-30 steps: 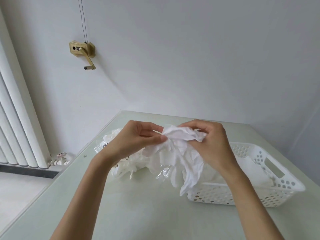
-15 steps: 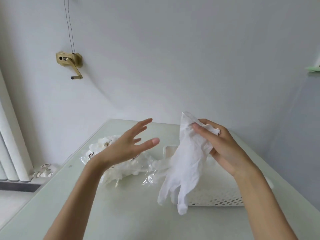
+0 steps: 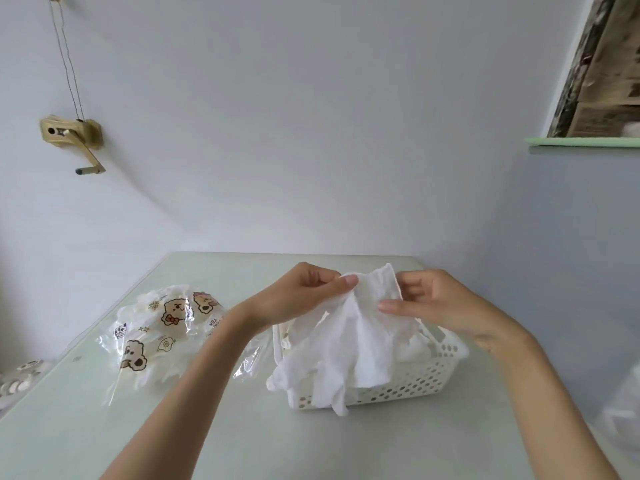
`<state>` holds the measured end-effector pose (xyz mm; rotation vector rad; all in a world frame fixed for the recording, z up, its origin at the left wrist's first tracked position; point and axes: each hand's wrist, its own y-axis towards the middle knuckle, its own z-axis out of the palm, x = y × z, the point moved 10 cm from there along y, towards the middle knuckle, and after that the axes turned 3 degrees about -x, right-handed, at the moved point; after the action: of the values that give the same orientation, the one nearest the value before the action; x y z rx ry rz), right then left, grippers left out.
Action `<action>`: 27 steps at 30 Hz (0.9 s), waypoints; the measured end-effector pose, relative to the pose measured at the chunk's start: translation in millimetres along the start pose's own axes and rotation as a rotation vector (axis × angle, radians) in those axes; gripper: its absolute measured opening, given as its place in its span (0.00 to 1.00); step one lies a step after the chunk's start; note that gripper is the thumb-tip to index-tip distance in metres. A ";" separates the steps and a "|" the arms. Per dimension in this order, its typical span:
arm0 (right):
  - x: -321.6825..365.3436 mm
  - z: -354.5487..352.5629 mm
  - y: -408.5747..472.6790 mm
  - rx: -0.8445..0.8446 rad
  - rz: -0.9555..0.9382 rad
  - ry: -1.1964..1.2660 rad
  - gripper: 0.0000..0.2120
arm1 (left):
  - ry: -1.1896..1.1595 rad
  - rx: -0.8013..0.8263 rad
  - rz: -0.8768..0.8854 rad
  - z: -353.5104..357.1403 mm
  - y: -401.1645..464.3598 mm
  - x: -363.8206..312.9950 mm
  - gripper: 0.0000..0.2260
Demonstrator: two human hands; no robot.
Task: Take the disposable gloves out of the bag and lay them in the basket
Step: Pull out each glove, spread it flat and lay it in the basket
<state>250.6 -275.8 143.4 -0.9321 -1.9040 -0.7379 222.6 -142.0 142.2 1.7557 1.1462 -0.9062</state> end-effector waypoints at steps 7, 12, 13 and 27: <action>7.8 -50.8 0.1 -0.381 -0.105 0.169 0.15 | -0.032 -0.142 0.086 3.4 6.9 -10.3 0.09; 10.7 -66.1 -3.5 -0.511 -0.161 0.086 0.20 | -0.041 -0.183 0.033 -8.1 7.9 0.3 0.14; 12.8 -70.3 -4.8 -0.550 -0.173 0.072 0.21 | -0.048 -0.206 0.047 -11.8 7.6 1.2 0.10; 73.9 2.8 6.5 -0.560 -0.398 0.118 0.10 | -0.052 -1.021 0.247 -116.8 -66.9 -0.2 0.14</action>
<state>229.3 -246.7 208.3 -0.8111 -1.8265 -1.5845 174.4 -19.9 171.5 0.9754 1.0427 -0.1264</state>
